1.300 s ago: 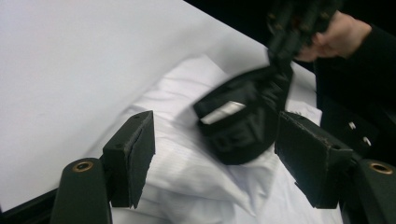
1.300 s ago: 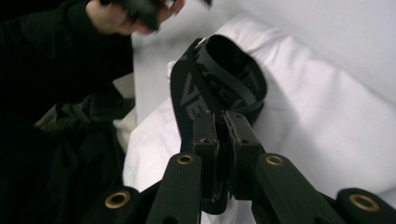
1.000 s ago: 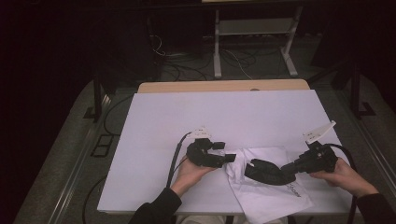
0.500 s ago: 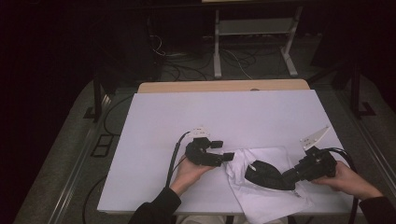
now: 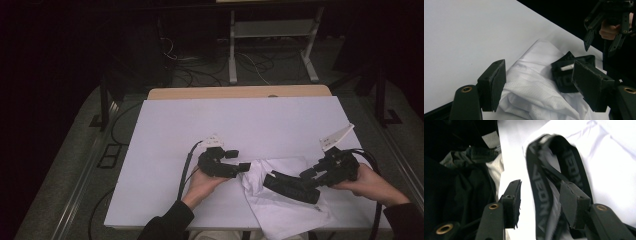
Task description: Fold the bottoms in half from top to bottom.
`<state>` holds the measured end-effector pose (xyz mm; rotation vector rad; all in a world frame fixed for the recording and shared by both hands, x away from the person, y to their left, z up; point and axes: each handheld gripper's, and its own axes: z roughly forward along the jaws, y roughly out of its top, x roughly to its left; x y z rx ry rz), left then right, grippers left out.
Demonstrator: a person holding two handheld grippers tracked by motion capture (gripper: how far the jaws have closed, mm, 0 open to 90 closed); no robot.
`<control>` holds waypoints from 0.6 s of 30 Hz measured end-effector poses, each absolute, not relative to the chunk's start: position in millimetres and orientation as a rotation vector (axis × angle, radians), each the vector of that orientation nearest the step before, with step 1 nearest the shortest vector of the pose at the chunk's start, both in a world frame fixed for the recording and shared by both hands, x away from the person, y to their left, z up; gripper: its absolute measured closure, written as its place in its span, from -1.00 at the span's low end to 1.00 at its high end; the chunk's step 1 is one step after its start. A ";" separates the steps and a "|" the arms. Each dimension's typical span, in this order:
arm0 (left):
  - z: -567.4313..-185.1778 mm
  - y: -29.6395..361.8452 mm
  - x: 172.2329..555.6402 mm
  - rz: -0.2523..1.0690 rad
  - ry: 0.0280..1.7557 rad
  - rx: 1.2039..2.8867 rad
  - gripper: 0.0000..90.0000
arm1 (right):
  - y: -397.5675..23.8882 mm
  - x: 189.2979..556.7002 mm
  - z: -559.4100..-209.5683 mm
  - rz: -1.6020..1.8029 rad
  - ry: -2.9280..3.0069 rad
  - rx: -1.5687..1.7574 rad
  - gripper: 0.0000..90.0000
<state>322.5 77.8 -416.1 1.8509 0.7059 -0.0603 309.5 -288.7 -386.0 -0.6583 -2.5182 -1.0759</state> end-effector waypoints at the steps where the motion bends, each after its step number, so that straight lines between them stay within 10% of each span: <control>1: -416.1 77.9 322.7 -0.062 0.706 1.849 -0.40 | -286.9 311.5 -385.0 -1.085 -2.529 -0.680 0.24; 18: -414.4 80.6 325.1 -0.068 0.712 1.828 -0.62 | -259.3 365.7 -406.4 -1.098 -2.552 -0.995 0.97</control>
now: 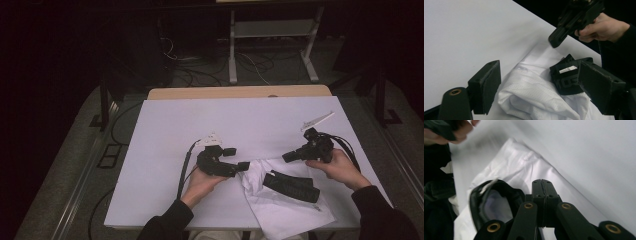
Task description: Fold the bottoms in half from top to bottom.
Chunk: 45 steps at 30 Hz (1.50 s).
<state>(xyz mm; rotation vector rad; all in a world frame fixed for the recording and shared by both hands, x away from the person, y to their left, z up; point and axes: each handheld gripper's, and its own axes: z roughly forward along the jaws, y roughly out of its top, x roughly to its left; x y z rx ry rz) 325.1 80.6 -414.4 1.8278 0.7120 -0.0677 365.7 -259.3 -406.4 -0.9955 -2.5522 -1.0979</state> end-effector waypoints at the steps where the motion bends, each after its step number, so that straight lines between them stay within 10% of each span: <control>1: -414.3 80.7 325.2 -0.068 0.712 1.824 -0.65 | -257.0 366.9 -409.6 -1.085 -2.556 -0.989 0.97; 45: -414.8 81.9 326.4 -0.060 0.713 1.825 -0.72 | -246.2 339.5 -421.0 -0.951 -2.454 -0.662 0.96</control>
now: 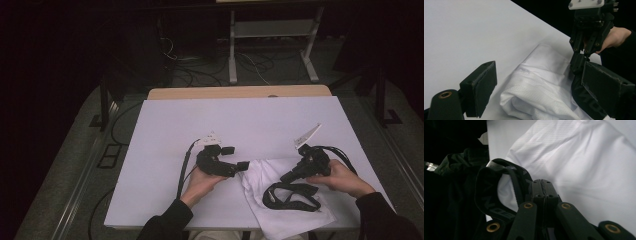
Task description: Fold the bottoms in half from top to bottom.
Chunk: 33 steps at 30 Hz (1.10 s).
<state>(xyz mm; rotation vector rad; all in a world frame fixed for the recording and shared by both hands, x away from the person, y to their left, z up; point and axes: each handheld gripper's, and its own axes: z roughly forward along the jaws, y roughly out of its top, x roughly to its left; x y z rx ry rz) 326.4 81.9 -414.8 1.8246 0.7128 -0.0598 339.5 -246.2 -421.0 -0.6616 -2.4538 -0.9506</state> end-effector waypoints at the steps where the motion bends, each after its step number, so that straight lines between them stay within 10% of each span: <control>1: -414.8 81.7 326.3 -0.060 0.711 1.827 -0.72 | -246.5 337.8 -420.1 -0.951 -2.454 -0.652 0.96; 33: -418.2 76.1 325.0 -0.077 0.702 1.850 -0.73 | -223.2 292.3 -425.8 -0.854 -2.442 -0.446 0.91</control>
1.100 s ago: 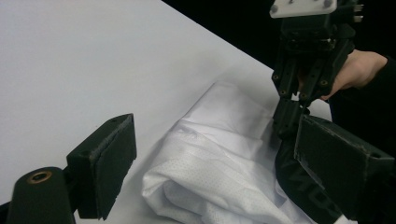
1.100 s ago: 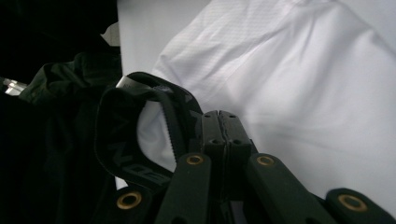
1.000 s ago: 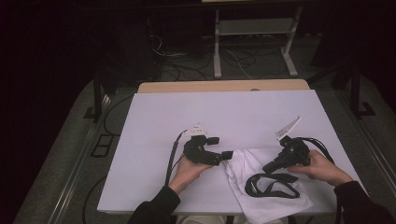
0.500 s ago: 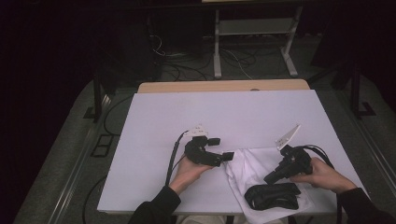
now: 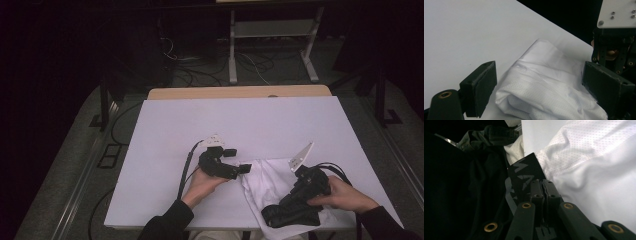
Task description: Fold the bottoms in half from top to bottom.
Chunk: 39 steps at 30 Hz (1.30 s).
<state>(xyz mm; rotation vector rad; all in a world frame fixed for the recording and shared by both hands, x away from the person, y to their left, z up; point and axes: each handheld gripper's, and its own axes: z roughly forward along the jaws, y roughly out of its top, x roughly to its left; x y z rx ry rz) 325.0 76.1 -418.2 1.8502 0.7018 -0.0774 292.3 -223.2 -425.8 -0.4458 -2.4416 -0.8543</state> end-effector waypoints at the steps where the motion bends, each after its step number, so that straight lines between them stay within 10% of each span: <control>1: -418.1 76.2 325.0 -0.078 0.702 1.850 -0.73 | -221.3 291.3 -426.2 -0.849 -2.446 -0.440 0.91; 39: -423.4 74.9 329.5 -0.071 0.735 1.881 -0.94 | -217.9 281.1 -409.2 -0.795 -2.591 -0.395 0.83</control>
